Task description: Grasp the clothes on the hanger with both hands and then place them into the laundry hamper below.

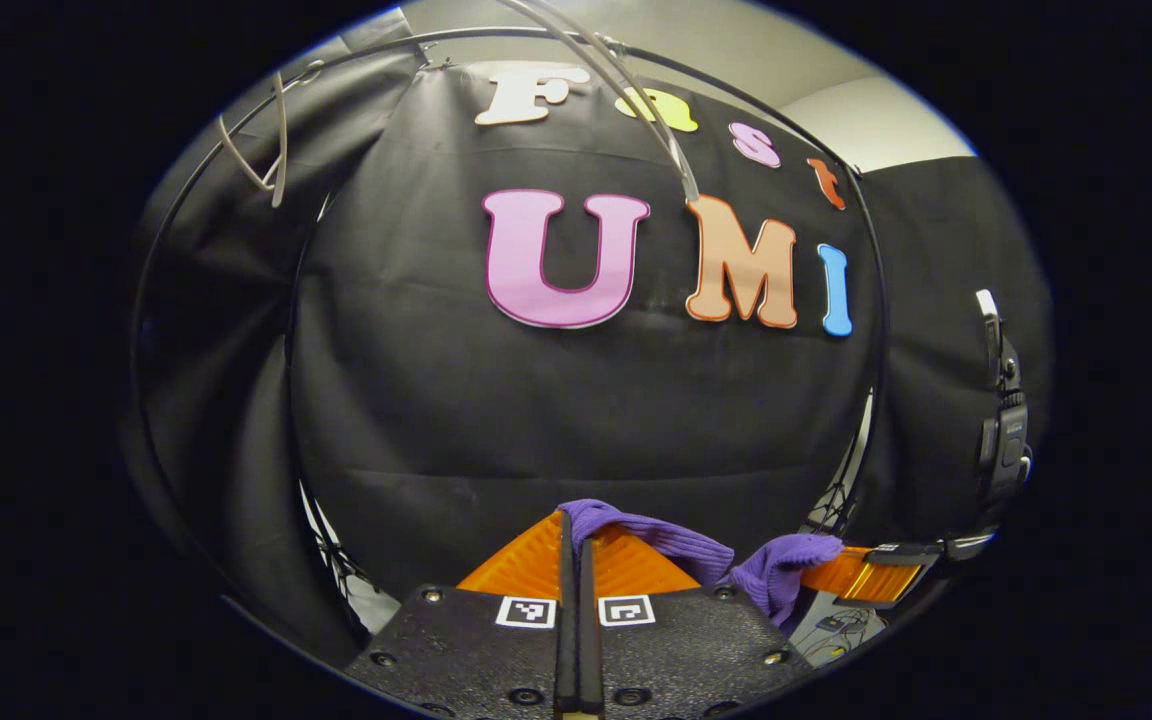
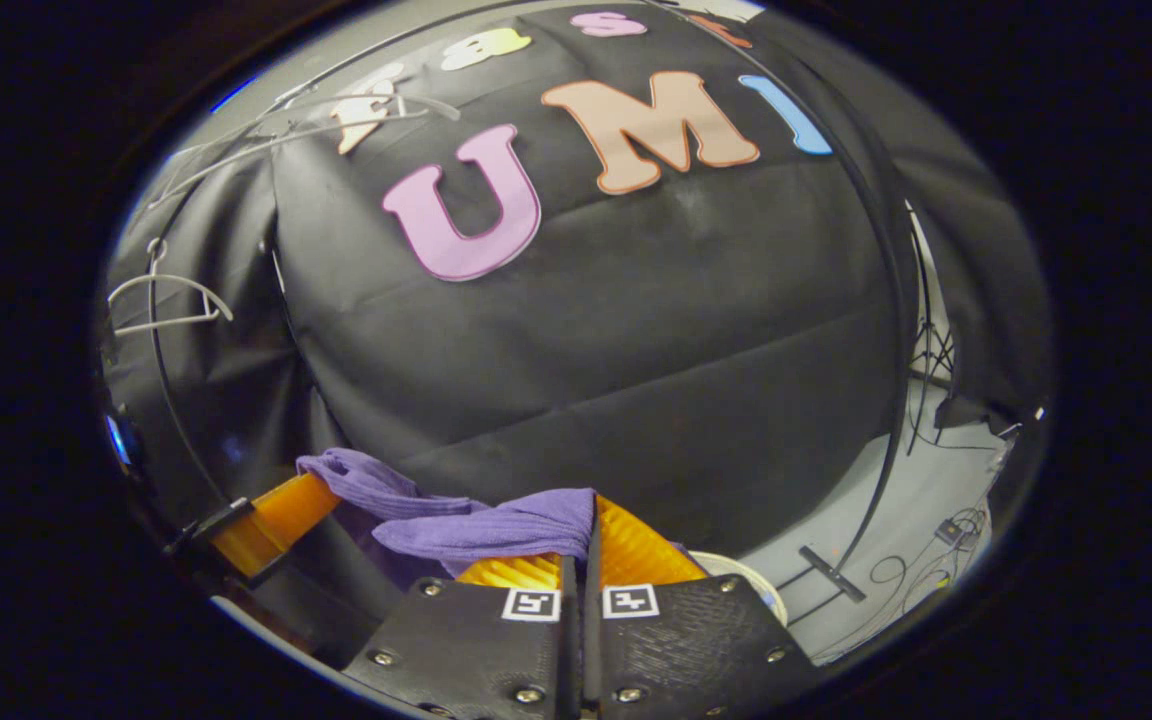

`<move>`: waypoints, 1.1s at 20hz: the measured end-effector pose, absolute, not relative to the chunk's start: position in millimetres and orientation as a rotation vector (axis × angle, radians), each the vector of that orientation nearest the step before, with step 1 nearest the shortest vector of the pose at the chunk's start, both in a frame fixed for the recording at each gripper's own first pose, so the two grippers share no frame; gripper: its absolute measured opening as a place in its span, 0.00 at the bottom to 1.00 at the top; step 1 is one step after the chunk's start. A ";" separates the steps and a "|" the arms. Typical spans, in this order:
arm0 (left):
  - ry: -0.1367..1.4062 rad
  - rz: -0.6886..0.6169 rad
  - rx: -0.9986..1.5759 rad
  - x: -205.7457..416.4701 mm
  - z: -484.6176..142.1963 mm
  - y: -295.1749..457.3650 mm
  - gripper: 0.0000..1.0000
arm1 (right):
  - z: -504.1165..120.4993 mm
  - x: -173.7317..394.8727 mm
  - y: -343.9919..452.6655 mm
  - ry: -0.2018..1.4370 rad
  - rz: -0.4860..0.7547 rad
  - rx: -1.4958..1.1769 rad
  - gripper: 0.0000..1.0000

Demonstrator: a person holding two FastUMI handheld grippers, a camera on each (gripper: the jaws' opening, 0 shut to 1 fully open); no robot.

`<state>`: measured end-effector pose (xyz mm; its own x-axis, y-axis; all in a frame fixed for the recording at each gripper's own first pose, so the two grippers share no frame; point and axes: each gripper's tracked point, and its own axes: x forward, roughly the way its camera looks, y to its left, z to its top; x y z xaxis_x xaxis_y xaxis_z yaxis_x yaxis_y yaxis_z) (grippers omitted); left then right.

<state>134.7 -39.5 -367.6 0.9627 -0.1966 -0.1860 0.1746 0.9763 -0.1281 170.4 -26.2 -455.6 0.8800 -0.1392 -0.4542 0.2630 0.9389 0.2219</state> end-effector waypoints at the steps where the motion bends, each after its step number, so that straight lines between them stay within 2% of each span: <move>1: 0.223 -0.189 -0.111 133.6 -381.2 -38.6 0.01 | -470.2 169.4 -26.7 0.483 -0.215 0.281 0.01; 7: 0.385 -0.181 -0.072 128.5 -466.1 -38.6 0.02 | -532.5 154.8 -35.7 0.622 -0.256 0.264 0.02; 9: 0.439 -0.181 -0.081 123.6 -485.9 -39.0 0.03 | -555.0 146.9 -37.1 0.677 -0.276 0.260 0.00; 14: 0.593 -0.184 -0.055 105.4 -538.0 -34.9 0.04 | -601.0 119.3 -47.9 0.796 -0.333 0.245 0.06; 15: 0.645 -0.185 -0.032 97.2 -553.4 -32.0 0.06 | -607.7 114.2 -51.0 0.820 -0.348 0.239 0.00; 18: 0.713 -0.198 -0.053 88.7 -573.8 -35.8 0.08 | -619.8 106.2 -53.8 0.838 -0.351 0.244 0.20; 19: 0.713 -0.205 -0.059 87.3 -572.1 -38.5 0.15 | -618.2 104.7 -55.7 0.835 -0.352 0.241 0.35; 21: 0.722 -0.224 -0.054 81.6 -574.2 -39.7 0.58 | -635.5 105.8 -62.3 0.849 -0.362 0.211 0.78; 22: 0.724 -0.215 -0.045 81.6 -575.3 -37.1 0.79 | -625.2 100.2 -65.5 0.855 -0.371 0.189 1.00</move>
<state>81.6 -37.1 -575.3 0.7284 -0.2103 -0.6521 0.1792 0.9771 -0.1150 100.2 -65.5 -625.2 0.5978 -0.2424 -0.7641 0.3921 0.9198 0.0149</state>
